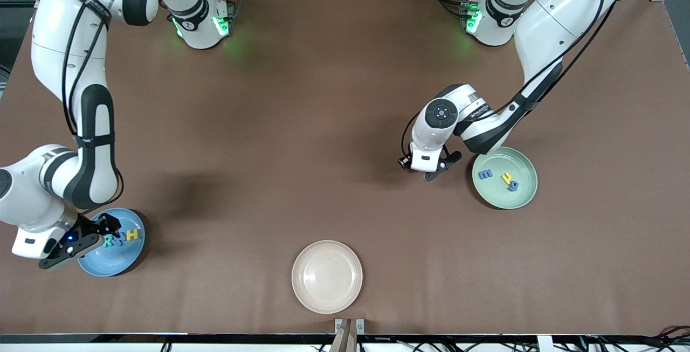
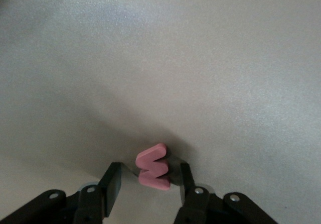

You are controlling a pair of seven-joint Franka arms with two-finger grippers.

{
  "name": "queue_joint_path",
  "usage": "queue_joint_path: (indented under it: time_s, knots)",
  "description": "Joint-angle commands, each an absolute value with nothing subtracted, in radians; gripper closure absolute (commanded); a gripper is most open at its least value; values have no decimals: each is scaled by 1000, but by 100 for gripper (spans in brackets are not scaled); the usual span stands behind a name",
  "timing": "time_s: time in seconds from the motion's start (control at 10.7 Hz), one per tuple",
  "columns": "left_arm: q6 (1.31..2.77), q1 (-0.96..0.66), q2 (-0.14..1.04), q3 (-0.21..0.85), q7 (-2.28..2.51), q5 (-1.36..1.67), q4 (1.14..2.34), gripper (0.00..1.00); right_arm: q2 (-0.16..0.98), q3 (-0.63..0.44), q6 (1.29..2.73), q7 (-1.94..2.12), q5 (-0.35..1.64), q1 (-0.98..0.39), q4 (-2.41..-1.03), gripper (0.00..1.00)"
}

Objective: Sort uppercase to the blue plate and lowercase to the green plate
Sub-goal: 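Release the R on the blue plate while the left gripper grasps w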

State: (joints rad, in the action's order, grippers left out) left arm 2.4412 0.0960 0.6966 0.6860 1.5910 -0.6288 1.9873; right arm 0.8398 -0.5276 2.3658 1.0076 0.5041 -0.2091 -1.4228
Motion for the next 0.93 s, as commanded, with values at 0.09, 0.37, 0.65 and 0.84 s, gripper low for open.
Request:
queue_joint_path:
  time_s: [0.09, 0.37, 0.65, 0.84]
  knots:
    - [2459, 103, 690, 684, 1629, -690, 2002, 66, 798, -529, 2277, 921, 522, -222, -1448, 0]
    - [2459, 106, 690, 684, 1628, -690, 2002, 77, 743, -515, 2227, 818, 511, -224, -1511, 0]
    - [2459, 107, 689, 684, 1623, -690, 2002, 82, 603, -401, 2238, 702, 412, -164, -1649, 0]
    - [2450, 112, 680, 684, 1612, -690, 2000, 84, 502, -306, 2240, 583, 284, -99, -1745, 0]
